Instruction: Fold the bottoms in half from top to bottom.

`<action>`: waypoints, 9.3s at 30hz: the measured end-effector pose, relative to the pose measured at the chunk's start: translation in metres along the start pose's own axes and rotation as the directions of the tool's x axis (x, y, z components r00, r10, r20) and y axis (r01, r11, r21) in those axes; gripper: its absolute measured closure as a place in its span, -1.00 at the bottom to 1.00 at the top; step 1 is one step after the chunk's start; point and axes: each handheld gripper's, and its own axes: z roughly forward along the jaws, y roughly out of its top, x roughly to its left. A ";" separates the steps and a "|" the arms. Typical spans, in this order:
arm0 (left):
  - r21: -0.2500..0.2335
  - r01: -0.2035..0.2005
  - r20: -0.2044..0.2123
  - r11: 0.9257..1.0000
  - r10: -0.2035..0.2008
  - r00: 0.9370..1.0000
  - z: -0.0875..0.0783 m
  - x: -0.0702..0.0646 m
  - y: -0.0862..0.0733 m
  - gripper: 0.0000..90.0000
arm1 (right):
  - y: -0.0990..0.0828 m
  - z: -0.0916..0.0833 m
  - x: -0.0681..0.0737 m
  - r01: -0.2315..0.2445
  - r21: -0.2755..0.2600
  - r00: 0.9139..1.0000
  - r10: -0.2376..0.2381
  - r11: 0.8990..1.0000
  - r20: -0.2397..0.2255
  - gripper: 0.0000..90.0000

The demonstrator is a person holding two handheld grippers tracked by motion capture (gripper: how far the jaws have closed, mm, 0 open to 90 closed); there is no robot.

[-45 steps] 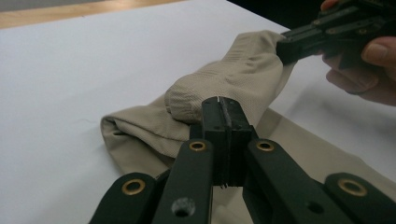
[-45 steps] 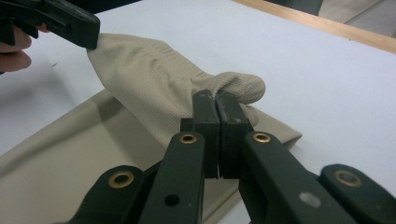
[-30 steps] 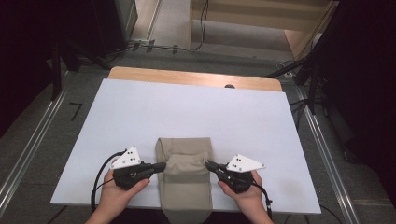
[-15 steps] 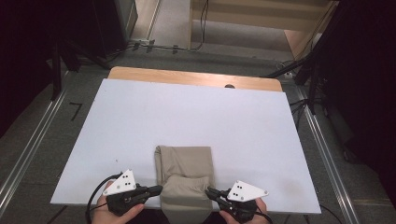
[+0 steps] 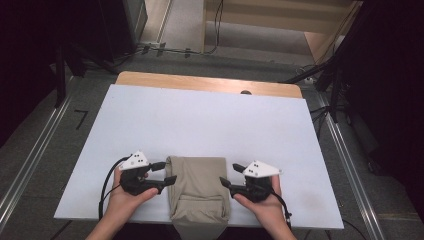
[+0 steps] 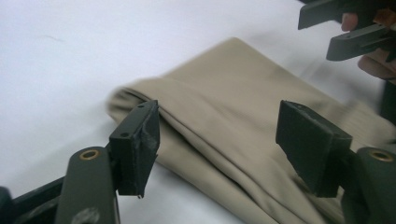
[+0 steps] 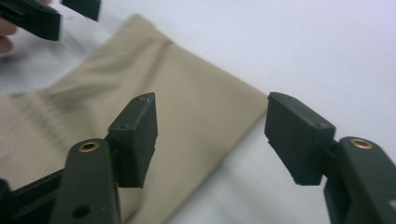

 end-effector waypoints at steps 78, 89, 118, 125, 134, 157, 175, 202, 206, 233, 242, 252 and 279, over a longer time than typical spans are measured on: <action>-0.079 0.016 -0.235 0.997 -0.035 0.971 0.078 0.093 0.182 -0.02 | 0.142 0.049 -0.136 -0.152 -0.107 0.955 0.173 0.983 0.240 -0.10; -0.076 -0.009 -0.083 0.997 0.003 0.997 0.075 0.073 0.153 -0.18 | 0.108 0.055 -0.126 -0.141 -0.038 0.983 0.145 0.989 0.116 -0.21; 0.068 -0.053 -0.035 0.996 0.056 0.998 0.100 0.028 0.050 0.32 | 0.019 0.066 -0.070 -0.105 0.106 0.994 0.104 0.989 0.023 -0.24; 0.083 -0.042 -0.035 0.996 0.045 0.998 0.102 0.028 0.046 0.39 | 0.019 0.070 -0.072 -0.107 0.098 0.994 0.103 0.989 0.042 -0.15; 0.101 -0.046 -0.051 0.994 0.051 0.997 0.105 0.027 0.046 0.59 | 0.018 0.071 -0.067 -0.091 0.092 0.990 0.080 0.992 0.113 0.22; 0.066 -0.041 0.003 0.997 0.041 0.999 0.102 0.028 0.047 0.87 | 0.017 0.066 -0.065 -0.098 0.043 0.991 0.093 0.994 0.096 0.83; 0.000 -0.118 0.077 0.993 0.118 0.990 0.051 -0.002 0.038 0.88 | 0.013 0.027 -0.031 -0.013 -0.089 0.999 0.009 0.996 -0.042 0.83; 0.047 -0.183 0.229 0.982 0.168 0.959 0.002 -0.071 -0.028 0.87 | -0.047 -0.031 0.040 0.008 -0.057 0.991 -0.015 0.998 -0.135 0.83; 0.061 -0.220 0.259 0.973 0.198 0.945 -0.004 -0.080 -0.034 0.88 | -0.051 -0.037 0.046 0.013 -0.033 0.987 -0.018 0.999 -0.161 0.83; -0.003 -0.174 0.179 0.985 0.172 0.969 0.033 -0.005 0.045 -1.00 | 0.022 -0.003 -0.038 -0.050 -0.036 0.996 0.047 0.998 -0.082 -1.00; 0.064 -0.105 0.129 0.992 0.096 0.987 0.075 0.037 0.057 -1.00 | 0.032 0.036 -0.072 -0.080 -0.028 0.996 0.079 0.996 -0.051 -1.00; 0.129 -0.051 0.049 0.990 0.045 0.998 0.100 0.066 0.069 -0.91 | 0.035 0.058 -0.098 -0.107 0.039 0.993 0.109 0.993 -0.049 -0.89; 0.214 0.022 -0.056 0.977 -0.010 0.998 0.107 0.078 0.074 0.91 | 0.040 0.088 -0.106 -0.137 0.158 0.991 0.136 0.978 0.021 0.78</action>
